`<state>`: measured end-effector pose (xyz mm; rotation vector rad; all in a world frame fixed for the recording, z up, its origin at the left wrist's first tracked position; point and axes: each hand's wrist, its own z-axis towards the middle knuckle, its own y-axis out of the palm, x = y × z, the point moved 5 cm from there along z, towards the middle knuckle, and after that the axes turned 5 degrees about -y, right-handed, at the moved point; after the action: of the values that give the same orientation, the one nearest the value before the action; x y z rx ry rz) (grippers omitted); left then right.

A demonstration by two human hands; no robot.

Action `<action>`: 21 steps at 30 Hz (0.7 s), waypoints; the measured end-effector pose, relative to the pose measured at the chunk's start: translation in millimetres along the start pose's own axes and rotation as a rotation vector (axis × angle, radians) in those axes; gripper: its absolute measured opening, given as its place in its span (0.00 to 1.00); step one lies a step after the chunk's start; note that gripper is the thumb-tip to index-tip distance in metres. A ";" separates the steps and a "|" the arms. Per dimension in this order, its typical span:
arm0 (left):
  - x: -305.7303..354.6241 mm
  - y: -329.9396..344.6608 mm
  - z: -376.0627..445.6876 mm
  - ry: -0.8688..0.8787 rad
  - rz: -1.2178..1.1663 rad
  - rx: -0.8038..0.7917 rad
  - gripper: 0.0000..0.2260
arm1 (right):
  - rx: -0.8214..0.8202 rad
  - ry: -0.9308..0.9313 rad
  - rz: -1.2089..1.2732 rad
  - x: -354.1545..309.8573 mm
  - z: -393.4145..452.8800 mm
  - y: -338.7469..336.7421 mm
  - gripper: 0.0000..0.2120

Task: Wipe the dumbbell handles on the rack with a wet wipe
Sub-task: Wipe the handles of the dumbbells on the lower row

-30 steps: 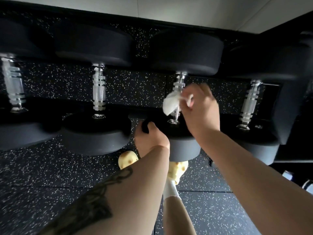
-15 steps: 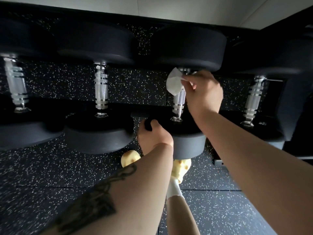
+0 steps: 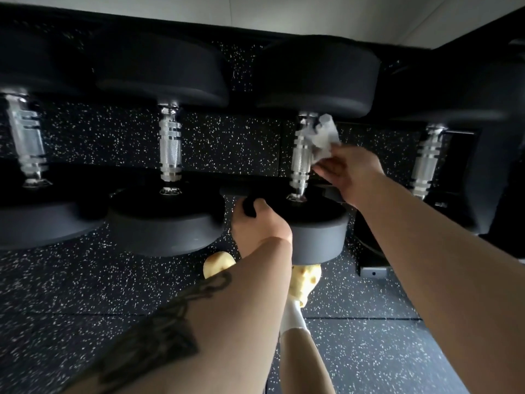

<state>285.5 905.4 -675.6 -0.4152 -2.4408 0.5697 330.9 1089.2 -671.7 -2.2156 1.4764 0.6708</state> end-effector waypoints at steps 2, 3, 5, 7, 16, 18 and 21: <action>0.2 1.0 0.4 0.007 0.009 -0.006 0.14 | -0.001 -0.008 -0.057 4.2 7.2 6.7 0.07; 0.9 1.0 0.6 0.010 0.017 -0.006 0.14 | -0.036 -0.007 -0.149 8.9 7.0 11.4 0.07; 0.7 1.2 2.8 0.011 0.020 -0.020 0.16 | -0.064 -0.020 -0.405 18.1 4.7 12.2 0.06; -0.3 2.9 5.2 0.018 0.058 -0.036 0.21 | -0.091 -0.107 -0.744 23.4 1.8 3.7 0.04; 35.0 -23.6 24.3 0.518 0.620 -0.457 0.14 | -0.169 -0.300 -1.479 8.4 -28.0 0.2 0.06; 52.2 -39.8 17.0 0.674 0.662 -0.489 0.14 | -0.121 -0.191 -1.219 7.6 -32.8 4.2 0.14; 78.2 -66.4 13.6 0.908 0.670 -0.428 0.14 | 0.088 -0.152 -1.029 11.6 -43.8 1.3 0.20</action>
<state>205.9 876.5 -616.0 -1.3536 -1.4829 0.0440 341.0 1055.4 -643.2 -2.3705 0.1648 0.3770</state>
